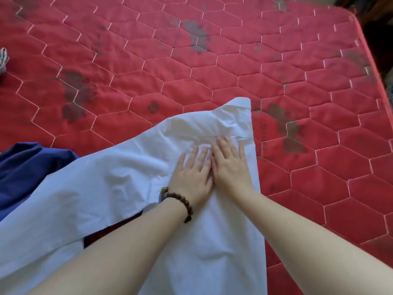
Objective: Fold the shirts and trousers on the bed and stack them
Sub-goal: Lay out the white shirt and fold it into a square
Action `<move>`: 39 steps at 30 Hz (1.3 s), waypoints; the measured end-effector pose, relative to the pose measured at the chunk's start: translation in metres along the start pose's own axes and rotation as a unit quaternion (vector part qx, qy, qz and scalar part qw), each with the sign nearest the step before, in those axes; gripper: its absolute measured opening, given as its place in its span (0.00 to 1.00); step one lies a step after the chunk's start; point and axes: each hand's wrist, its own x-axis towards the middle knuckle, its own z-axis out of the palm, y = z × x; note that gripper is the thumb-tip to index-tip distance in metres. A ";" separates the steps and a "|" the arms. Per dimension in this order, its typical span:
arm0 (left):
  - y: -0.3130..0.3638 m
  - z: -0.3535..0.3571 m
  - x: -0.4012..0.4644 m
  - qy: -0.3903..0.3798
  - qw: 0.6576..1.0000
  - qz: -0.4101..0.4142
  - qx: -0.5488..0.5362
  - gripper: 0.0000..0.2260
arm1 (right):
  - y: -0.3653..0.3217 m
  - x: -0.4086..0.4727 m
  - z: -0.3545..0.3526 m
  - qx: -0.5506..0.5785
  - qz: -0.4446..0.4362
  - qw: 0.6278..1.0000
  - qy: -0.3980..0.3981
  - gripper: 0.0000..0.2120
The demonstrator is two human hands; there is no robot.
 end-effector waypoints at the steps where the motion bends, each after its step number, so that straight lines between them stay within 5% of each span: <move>1: -0.007 0.005 -0.002 -0.014 1.000 -0.024 0.013 0.26 | 0.003 -0.003 0.007 -0.025 0.005 0.999 -0.021 0.25; 8: -0.046 -0.003 -0.018 -0.020 0.980 -0.179 0.088 0.29 | 0.009 -0.026 0.010 -0.104 0.097 0.990 0.003 0.28; 13: 0.005 0.013 -0.072 -0.012 0.999 -0.036 0.035 0.26 | -0.045 -0.087 0.023 -0.077 0.013 0.997 -0.009 0.26; 39: 0.013 0.065 -0.332 -0.023 1.000 -0.014 -0.001 0.26 | -0.145 -0.336 0.061 -0.050 0.104 0.993 -0.036 0.26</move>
